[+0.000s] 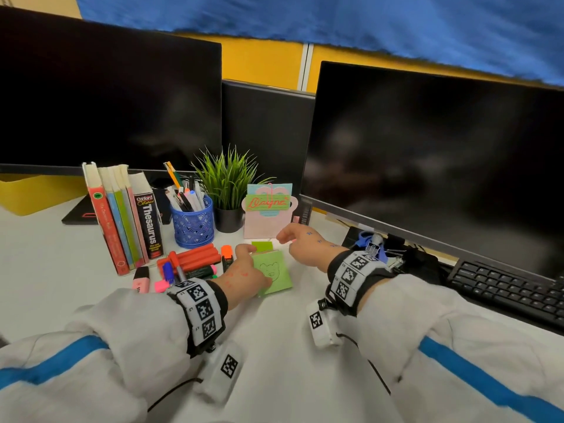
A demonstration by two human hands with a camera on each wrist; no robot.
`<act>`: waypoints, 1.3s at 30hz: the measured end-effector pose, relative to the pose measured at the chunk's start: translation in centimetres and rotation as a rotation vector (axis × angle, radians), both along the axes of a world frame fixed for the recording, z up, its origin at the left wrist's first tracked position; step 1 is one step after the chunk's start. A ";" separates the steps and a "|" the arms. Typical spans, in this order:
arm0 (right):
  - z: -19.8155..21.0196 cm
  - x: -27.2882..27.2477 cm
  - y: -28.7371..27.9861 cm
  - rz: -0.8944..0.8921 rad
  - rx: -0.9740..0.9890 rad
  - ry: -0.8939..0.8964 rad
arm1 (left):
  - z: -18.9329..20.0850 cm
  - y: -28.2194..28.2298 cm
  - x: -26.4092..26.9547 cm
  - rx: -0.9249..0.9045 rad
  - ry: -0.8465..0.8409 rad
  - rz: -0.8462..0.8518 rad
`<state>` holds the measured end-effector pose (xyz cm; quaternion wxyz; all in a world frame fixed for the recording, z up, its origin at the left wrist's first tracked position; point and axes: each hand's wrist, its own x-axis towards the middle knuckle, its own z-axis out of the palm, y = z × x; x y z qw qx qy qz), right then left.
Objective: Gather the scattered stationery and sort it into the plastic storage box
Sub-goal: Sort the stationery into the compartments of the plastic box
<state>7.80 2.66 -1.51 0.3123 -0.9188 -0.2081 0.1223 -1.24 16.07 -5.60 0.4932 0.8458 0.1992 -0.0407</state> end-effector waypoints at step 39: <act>2.8 -7.9 -17.6 -0.601 0.392 -0.429 | 7.3 -20.0 -0.1 -0.521 -0.250 -0.066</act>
